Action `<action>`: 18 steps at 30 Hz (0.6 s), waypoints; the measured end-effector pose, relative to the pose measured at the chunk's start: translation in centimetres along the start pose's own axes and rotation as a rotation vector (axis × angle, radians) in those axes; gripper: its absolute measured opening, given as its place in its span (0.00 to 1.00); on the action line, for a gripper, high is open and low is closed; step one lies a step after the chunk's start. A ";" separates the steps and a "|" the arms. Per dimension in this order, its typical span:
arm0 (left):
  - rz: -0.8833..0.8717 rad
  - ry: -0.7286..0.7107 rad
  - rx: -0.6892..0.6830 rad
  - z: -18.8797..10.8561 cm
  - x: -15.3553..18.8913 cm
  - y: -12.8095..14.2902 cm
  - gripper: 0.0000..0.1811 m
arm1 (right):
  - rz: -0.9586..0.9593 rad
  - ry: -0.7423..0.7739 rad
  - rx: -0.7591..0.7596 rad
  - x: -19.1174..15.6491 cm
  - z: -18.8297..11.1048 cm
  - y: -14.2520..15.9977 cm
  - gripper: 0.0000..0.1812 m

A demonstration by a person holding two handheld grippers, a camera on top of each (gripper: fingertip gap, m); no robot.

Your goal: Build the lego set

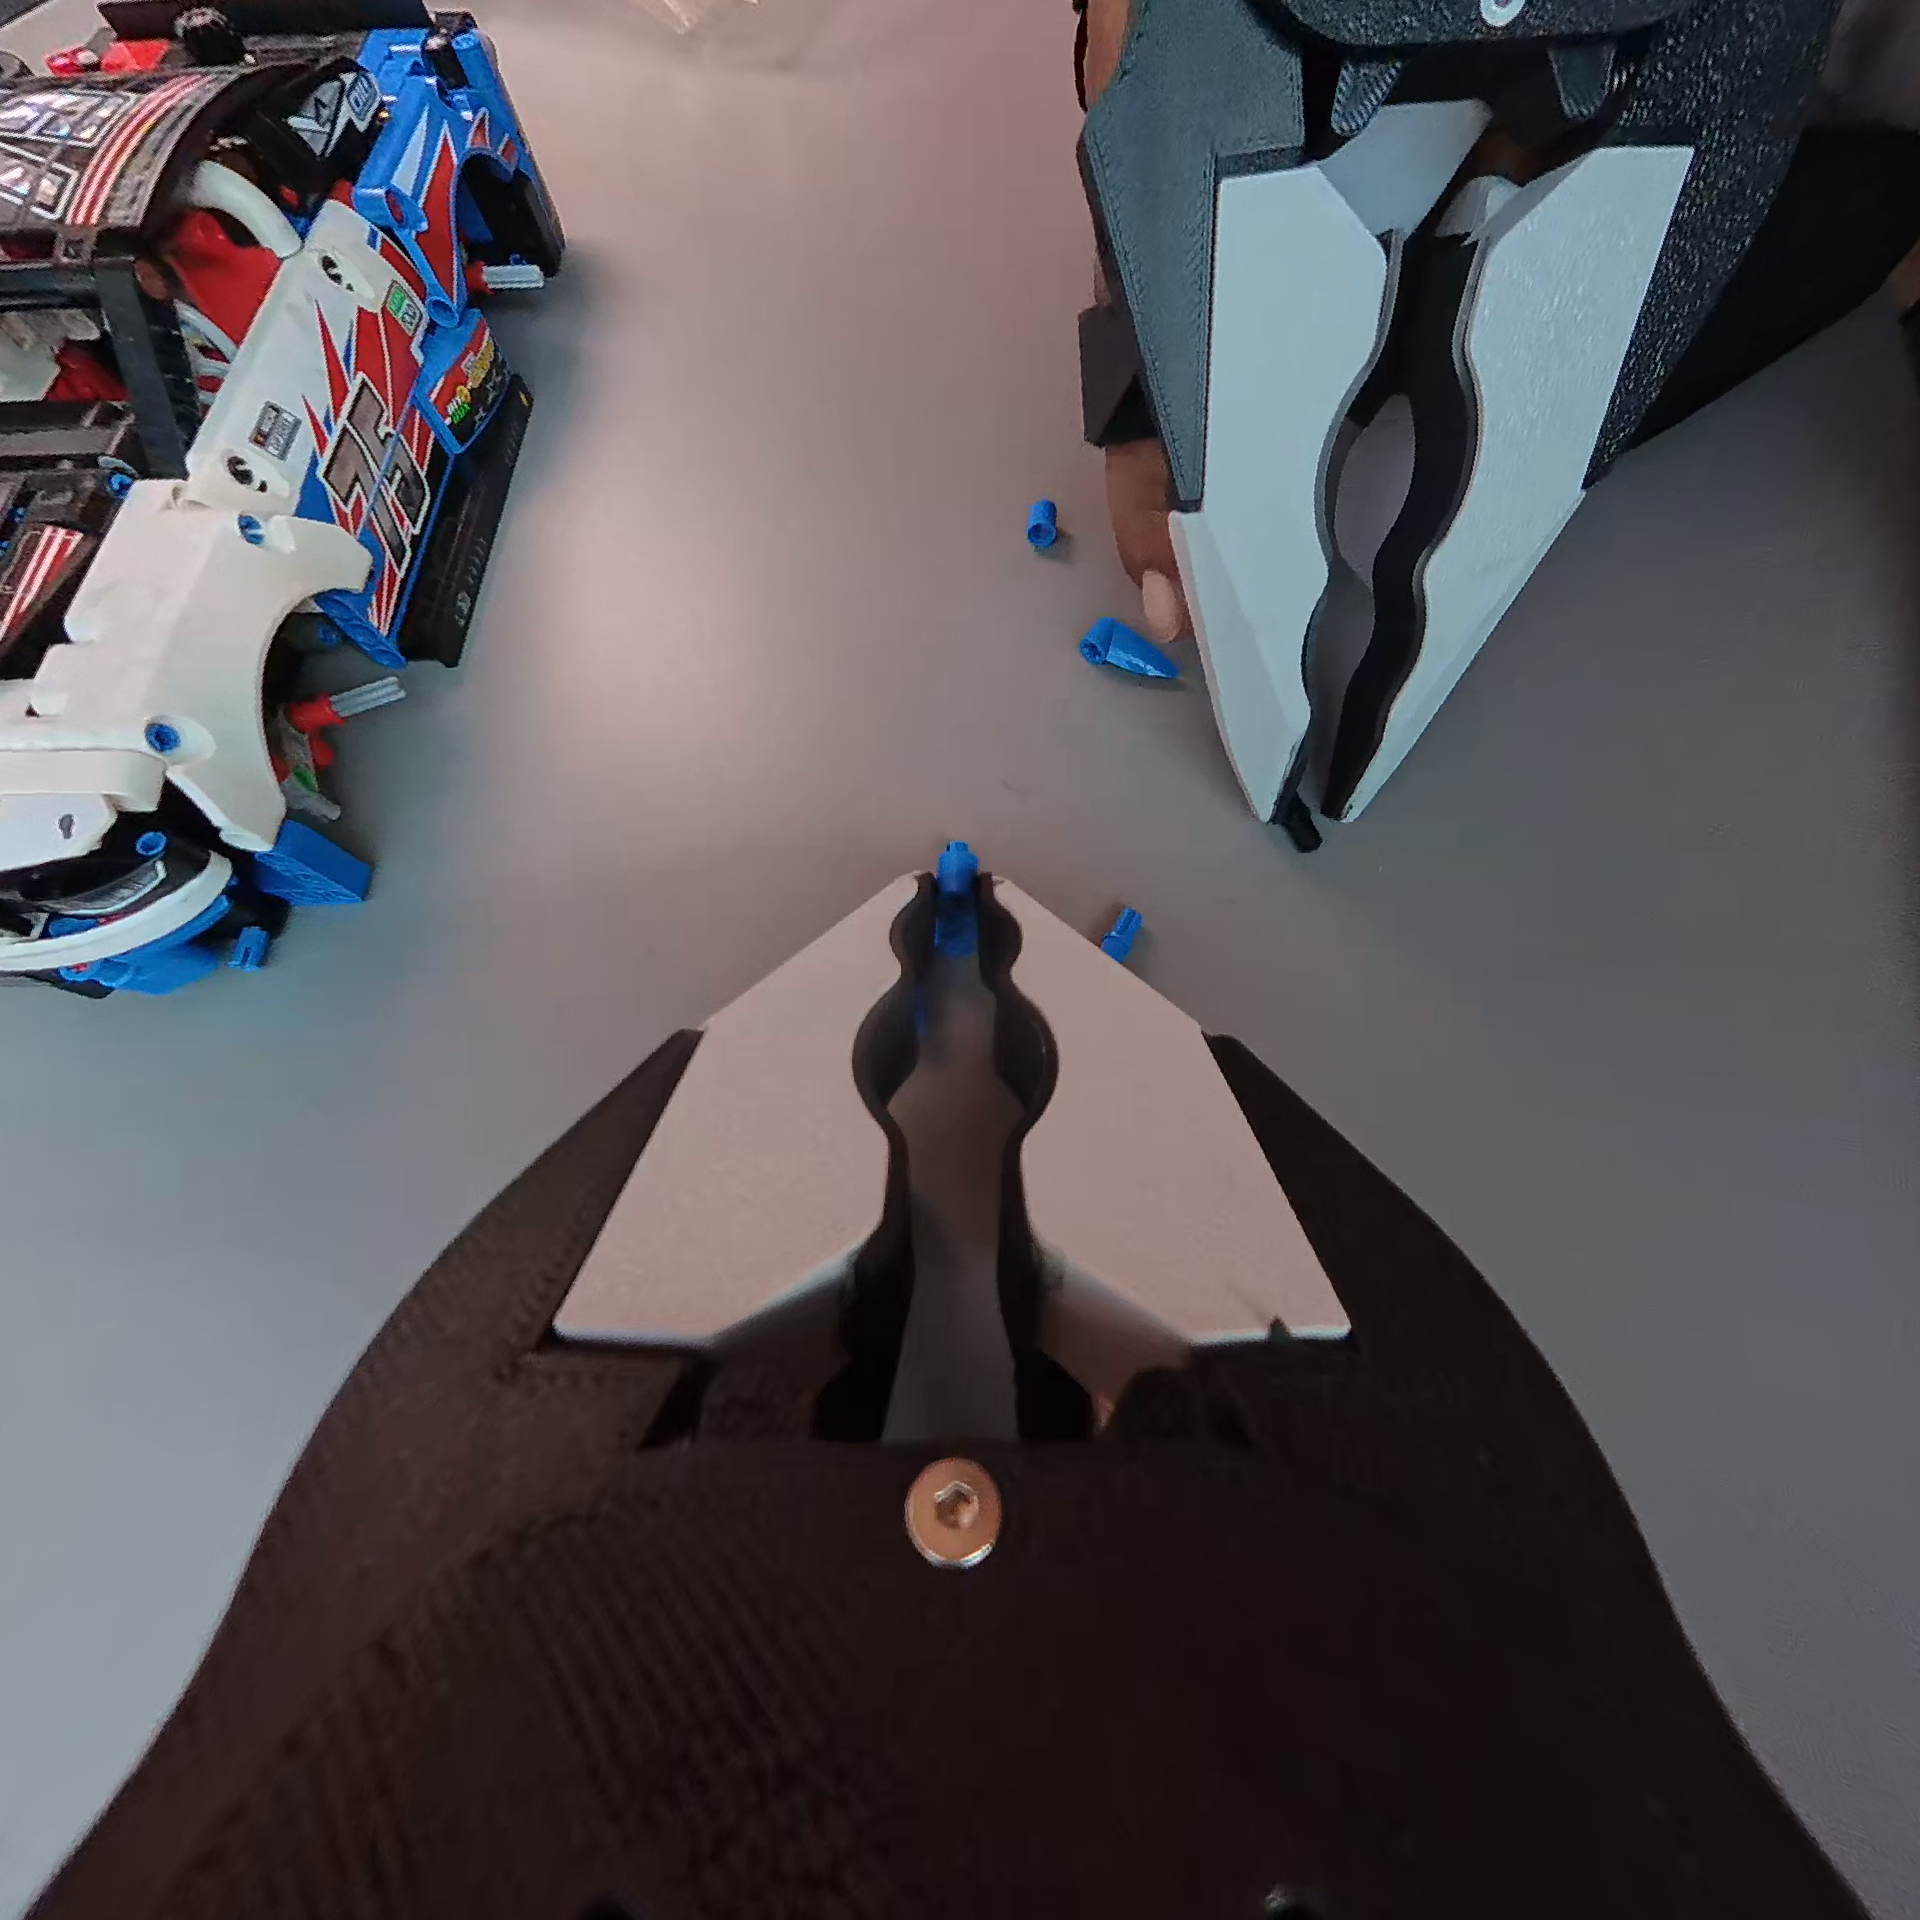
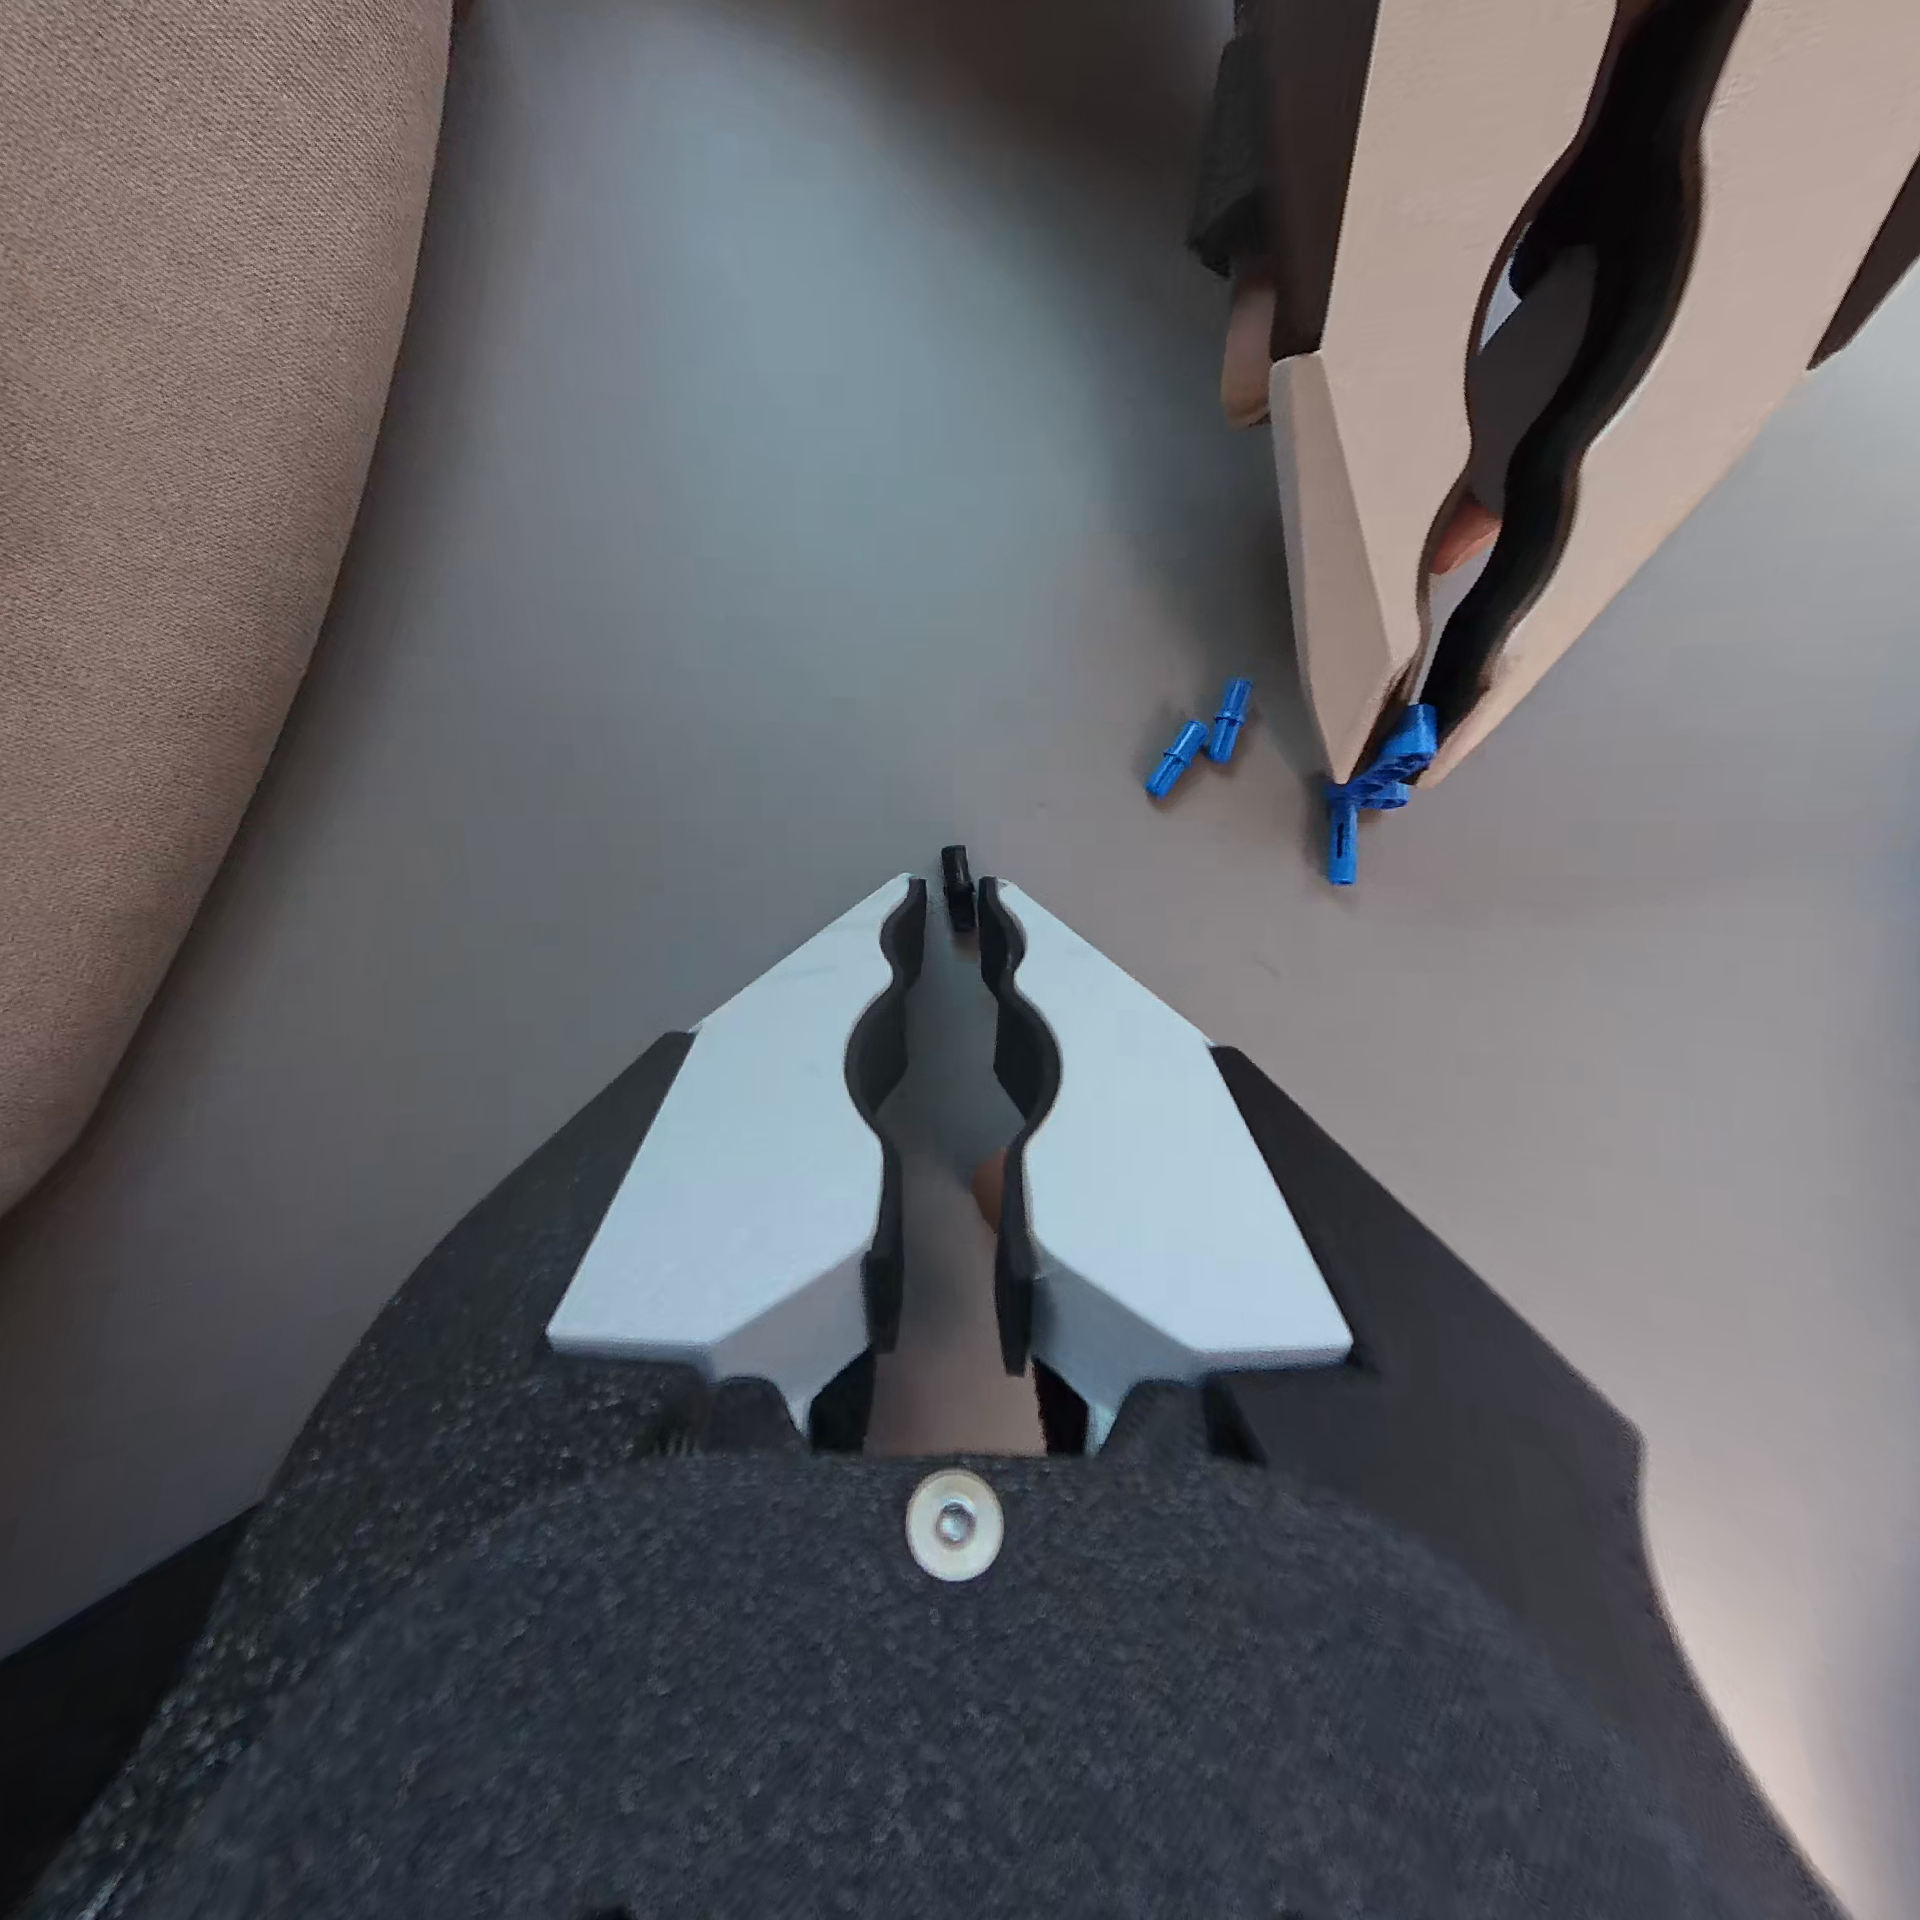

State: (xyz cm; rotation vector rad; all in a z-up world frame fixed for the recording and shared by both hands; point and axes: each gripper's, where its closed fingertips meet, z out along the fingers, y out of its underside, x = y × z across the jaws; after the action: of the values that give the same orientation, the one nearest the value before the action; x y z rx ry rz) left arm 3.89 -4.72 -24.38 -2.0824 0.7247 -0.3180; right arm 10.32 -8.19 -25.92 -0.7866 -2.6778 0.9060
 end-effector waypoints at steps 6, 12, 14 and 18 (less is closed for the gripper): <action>0.005 0.011 -0.034 0.1 0.0 0.7 0.03 | 0.038 0.012 0.014 0.4 0.0 -0.1 0.01; 0.034 0.030 -0.016 -0.2 0.2 0.4 0.03 | 0.201 0.213 0.232 5.0 -2.9 -1.3 0.01; -0.010 0.064 0.042 -0.5 0.4 -0.5 0.03 | 0.198 0.266 0.216 6.5 -3.4 -1.3 0.01; -0.066 0.117 0.117 -1.0 0.4 -1.4 0.03 | 0.205 0.240 0.254 7.2 -3.8 -2.1 0.01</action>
State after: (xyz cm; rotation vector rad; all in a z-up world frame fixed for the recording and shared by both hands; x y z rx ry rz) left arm 4.26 -5.06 -22.70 -1.9916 0.6908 -0.5107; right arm 4.75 -3.77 -21.49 -1.0480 -2.2525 1.0942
